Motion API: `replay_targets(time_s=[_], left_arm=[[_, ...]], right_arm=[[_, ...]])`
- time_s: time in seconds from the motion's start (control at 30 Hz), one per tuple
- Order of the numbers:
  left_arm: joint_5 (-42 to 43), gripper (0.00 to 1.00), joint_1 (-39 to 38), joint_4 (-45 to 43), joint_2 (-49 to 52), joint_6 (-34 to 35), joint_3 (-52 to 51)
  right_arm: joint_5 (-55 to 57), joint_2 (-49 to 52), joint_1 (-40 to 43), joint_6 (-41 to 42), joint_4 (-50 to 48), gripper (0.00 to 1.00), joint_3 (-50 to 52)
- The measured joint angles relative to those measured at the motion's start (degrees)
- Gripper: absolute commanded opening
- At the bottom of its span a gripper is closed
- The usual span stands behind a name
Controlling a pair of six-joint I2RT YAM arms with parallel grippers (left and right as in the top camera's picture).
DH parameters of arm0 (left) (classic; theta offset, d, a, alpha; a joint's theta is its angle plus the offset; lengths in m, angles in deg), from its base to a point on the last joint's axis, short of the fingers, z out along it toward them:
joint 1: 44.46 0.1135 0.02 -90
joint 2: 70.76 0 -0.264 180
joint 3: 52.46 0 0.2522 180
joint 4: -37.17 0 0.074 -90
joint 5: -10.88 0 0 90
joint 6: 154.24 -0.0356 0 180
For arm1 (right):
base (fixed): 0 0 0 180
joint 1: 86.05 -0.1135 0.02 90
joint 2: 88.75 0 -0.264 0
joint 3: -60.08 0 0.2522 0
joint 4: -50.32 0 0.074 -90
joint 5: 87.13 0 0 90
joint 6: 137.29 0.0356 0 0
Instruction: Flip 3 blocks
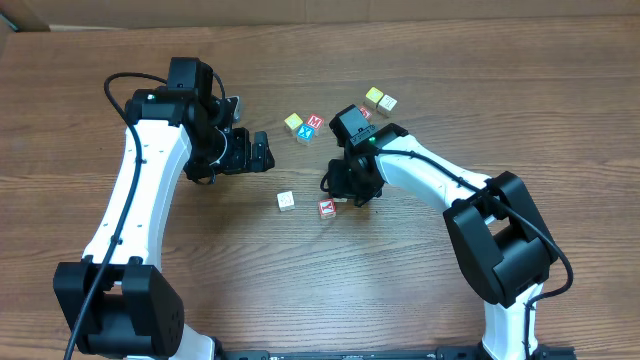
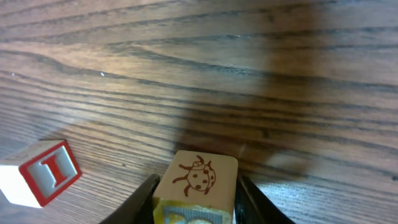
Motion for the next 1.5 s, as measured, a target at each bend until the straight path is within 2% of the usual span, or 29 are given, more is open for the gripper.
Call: replay_targets(time_s=[0.23, 0.53, 0.7, 0.8, 0.9, 1.17, 1.3, 1.5], left_arm=[[0.0, 1.00, 0.0, 0.0, 0.0, 0.0, 0.0], [-0.2, 1.00, 0.0, 0.0, 0.0, 0.0, 0.0], [-0.2, 0.99, 0.0, 0.1, 0.0, 0.0, 0.0], [-0.2, 1.00, 0.0, 0.4, 0.0, 0.0, 0.0], [-0.2, 1.00, 0.0, 0.8, 0.0, 0.0, 0.0], [-0.2, 1.00, 0.0, 1.3, 0.0, 0.0, 0.0], [-0.2, 1.00, 0.0, 1.3, 0.0, 0.0, 0.0], [-0.2, 1.00, 0.0, 1.3, 0.0, 0.0, 0.0]], right_arm=[[0.3, 0.0, 0.1, 0.3, 2.7, 0.22, -1.1], [3.5, -1.5, 0.8, -3.0, 17.7, 0.22, -7.2], [4.7, -6.7, 0.8, -4.2, 29.1, 0.15, -7.6], [5.1, -8.3, 0.2, -4.2, 32.7, 0.14, -7.4], [5.4, -9.3, -1.7, -3.2, 30.0, 0.14, -3.9], [5.4, -13.4, -10.3, 4.5, 19.5, 0.14, 13.8], [5.4, -15.9, -10.8, 9.0, 15.0, 0.15, 17.8], [4.7, -16.5, -10.8, 11.6, 10.8, 0.19, 18.6]])
